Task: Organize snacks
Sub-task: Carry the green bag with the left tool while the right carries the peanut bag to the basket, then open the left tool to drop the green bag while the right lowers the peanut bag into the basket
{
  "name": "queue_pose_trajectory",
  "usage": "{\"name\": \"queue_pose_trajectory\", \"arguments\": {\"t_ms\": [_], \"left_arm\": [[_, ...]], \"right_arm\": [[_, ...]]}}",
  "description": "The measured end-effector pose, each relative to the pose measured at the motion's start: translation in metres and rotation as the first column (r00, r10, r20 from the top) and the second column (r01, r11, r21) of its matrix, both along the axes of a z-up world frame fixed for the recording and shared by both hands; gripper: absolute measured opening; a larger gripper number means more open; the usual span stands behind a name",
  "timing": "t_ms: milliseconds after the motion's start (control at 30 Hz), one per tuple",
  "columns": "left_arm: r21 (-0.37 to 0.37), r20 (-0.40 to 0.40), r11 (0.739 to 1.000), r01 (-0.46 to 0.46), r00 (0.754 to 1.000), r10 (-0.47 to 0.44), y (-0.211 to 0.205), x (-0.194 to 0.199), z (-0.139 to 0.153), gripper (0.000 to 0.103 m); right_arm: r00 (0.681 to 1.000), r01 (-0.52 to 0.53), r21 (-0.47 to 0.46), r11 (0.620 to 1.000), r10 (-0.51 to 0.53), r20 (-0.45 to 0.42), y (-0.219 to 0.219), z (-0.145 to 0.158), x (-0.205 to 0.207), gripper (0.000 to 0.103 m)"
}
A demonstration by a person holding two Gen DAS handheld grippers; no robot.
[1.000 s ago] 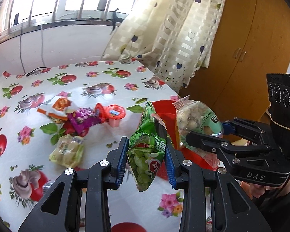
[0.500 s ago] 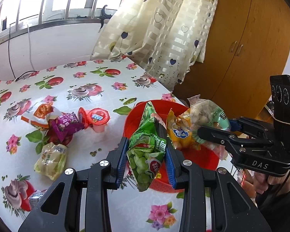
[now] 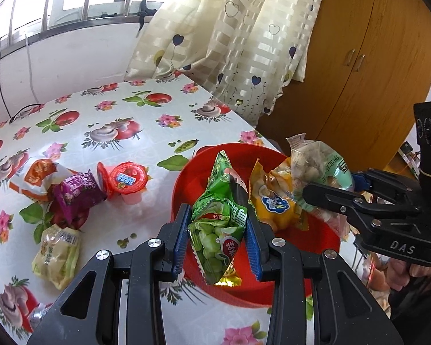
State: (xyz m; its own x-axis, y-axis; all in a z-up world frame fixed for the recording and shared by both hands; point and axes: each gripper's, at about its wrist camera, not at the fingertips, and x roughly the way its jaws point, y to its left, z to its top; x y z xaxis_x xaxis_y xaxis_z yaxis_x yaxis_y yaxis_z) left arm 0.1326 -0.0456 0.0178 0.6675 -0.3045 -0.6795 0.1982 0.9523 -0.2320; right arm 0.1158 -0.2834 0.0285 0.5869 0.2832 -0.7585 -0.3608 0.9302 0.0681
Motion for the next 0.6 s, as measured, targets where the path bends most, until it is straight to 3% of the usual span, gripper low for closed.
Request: {"name": "queue_pose_trajectory", "arguments": {"t_ms": [300, 600], "left_arm": [[0.017, -0.022, 1.0, 0.006, 1.0, -0.006, -0.006, 0.019, -0.017, 0.037], [-0.038, -0.015, 0.999, 0.0, 1.0, -0.001, 0.002, 0.024, -0.018, 0.037]], "right_arm": [[1.0, -0.005, -0.011, 1.0, 0.005, -0.008, 0.002, -0.003, 0.012, 0.039], [1.0, -0.014, -0.033, 0.999, 0.014, -0.02, 0.009, -0.01, 0.029, 0.039]]}}
